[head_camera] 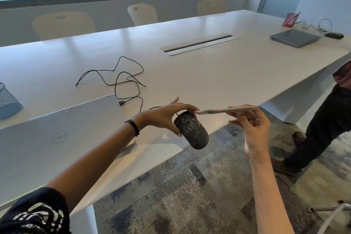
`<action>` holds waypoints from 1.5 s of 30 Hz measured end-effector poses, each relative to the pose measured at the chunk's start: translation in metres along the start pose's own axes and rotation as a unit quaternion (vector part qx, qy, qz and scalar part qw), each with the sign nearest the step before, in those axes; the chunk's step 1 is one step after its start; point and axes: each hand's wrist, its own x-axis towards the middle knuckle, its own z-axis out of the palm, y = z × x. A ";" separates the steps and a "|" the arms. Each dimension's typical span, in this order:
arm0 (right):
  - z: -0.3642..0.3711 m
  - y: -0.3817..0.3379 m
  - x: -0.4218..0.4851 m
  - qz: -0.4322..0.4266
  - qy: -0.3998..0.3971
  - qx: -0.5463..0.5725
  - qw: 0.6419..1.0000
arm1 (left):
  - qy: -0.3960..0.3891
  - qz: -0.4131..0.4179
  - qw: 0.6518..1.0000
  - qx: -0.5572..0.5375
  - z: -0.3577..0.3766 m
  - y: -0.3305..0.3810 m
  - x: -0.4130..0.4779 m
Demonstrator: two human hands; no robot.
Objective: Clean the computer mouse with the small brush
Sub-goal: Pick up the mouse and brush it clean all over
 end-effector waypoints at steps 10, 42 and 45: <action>0.018 -0.004 -0.001 -0.029 -0.082 -0.029 0.996 | -0.006 0.003 1.000 -0.001 0.000 0.000 0.002; -0.008 -0.017 0.011 -0.038 -0.108 -0.110 0.987 | -0.005 0.015 1.000 -0.017 -0.001 -0.004 0.007; -0.006 -0.012 0.009 -0.030 -0.116 -0.116 0.986 | -0.002 0.016 1.000 -0.012 -0.002 -0.003 0.008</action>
